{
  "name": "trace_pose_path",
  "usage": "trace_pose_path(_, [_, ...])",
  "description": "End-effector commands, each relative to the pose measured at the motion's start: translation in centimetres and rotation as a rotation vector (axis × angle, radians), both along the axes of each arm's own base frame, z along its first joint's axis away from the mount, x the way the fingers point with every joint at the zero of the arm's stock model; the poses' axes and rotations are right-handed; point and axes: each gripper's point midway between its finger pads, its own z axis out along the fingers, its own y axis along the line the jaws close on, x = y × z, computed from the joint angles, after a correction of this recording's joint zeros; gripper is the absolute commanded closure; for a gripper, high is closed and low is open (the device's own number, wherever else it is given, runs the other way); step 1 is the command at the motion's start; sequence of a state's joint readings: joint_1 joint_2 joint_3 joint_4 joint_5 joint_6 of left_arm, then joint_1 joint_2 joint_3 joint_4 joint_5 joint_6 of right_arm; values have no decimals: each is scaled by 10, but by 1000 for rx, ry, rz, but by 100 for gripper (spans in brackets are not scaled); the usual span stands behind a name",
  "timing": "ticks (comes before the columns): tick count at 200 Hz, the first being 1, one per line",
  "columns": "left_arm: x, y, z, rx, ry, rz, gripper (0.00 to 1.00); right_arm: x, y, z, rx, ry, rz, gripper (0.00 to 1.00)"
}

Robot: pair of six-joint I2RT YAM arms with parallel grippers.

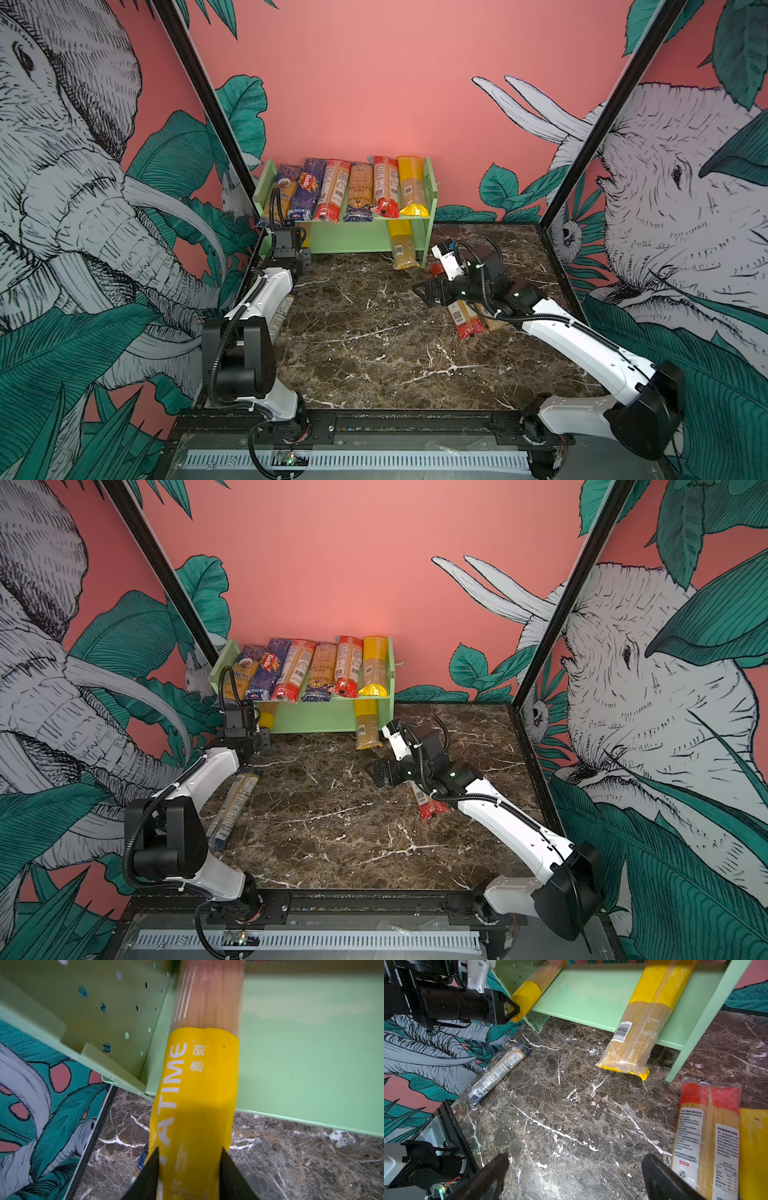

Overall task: Place and organize the pasta boxes and bags onto the shelf
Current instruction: 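Stand the STATIME pack against the shelf's lower front and open the left gripper, then lower the left gripper onto the white-labelled spaghetti pack and close it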

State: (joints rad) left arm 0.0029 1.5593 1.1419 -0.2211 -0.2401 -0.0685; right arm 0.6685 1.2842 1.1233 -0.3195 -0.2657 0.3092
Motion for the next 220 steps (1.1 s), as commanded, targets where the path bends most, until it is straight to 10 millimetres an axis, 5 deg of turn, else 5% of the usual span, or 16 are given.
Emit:
trace_pose_path(1, [-5,22,10,-2,-15,81,41,6,1,13,17,-41,-5,1])
trace_pose_path(52, [-24,17,35,-31,-33,80,24,4,-1,13,14,-46,0,1])
trace_pose_path(89, [-68,23,40,-44,9,145,21,0,-3,18,33,-55,6,1])
trace_pose_path(154, [-170,27,-24,-164,190,390,17,-17,-3,22,110,-61,44,1])
trace_pose_path(220, [-204,37,-75,-140,302,519,5,-48,-25,30,154,-95,45,1])
